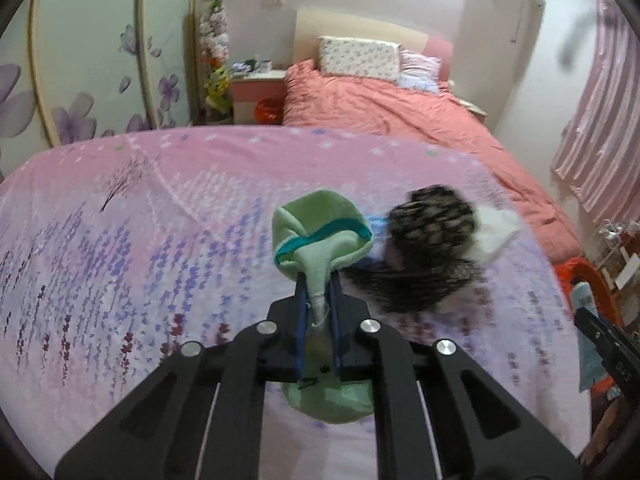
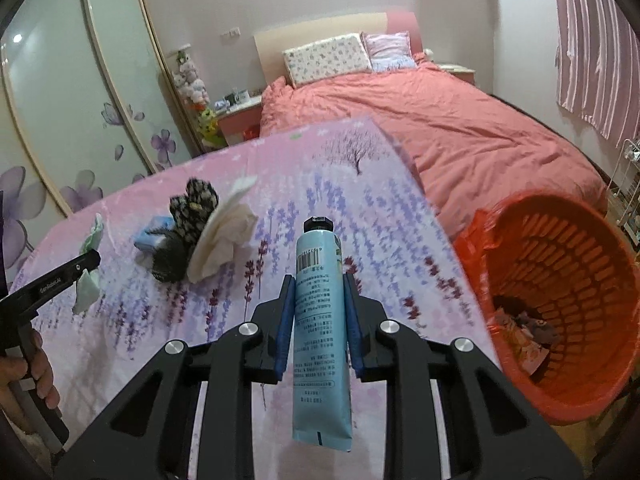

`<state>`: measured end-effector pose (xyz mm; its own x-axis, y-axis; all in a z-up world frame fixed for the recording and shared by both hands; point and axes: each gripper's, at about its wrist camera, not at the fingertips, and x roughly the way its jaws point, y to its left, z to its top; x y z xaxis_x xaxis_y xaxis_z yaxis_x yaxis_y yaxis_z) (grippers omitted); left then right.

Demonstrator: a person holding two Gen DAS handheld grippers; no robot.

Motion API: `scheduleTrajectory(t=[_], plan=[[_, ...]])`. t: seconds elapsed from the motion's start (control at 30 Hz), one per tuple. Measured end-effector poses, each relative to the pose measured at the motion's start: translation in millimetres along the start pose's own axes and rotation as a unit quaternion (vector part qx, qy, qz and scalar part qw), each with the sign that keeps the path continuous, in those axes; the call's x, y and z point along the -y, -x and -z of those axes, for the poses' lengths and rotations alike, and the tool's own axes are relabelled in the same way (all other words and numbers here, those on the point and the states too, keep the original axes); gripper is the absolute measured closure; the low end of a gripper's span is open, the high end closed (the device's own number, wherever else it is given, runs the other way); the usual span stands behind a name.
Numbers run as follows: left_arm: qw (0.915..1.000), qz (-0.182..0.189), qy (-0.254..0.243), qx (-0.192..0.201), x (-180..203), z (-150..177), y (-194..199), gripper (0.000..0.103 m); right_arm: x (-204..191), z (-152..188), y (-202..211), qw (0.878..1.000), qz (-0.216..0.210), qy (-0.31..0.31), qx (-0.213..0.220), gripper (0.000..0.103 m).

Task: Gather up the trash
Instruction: 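Carry the sock and blue tube over the orange basket and open both grippers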

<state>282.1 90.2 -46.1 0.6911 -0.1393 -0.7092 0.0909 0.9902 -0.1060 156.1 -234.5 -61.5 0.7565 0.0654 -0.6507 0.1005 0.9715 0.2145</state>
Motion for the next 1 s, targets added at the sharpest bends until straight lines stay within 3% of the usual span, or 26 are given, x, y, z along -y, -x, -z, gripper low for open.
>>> scheduleTrajectory(t=[0.2,0.43,0.77,1.0], plan=[[0.9983,0.049,-0.027,0.017,51,0,32,0.092,20,-9,30,1.000,0.011,-0.005,0.028,0.079],[0.9899,0.119,-0.070,0.032,126,0,57,0.092,61,-16,58,0.997,0.038,-0.025,0.060,0.079],[0.9641,0.227,-0.138,0.011,256,17,57,0.092,139,-20,80,0.990,0.076,-0.080,0.085,0.079],[0.9470,0.266,-0.179,-0.019,338,37,34,0.092,190,-22,74,0.985,0.087,-0.121,0.089,0.079]])
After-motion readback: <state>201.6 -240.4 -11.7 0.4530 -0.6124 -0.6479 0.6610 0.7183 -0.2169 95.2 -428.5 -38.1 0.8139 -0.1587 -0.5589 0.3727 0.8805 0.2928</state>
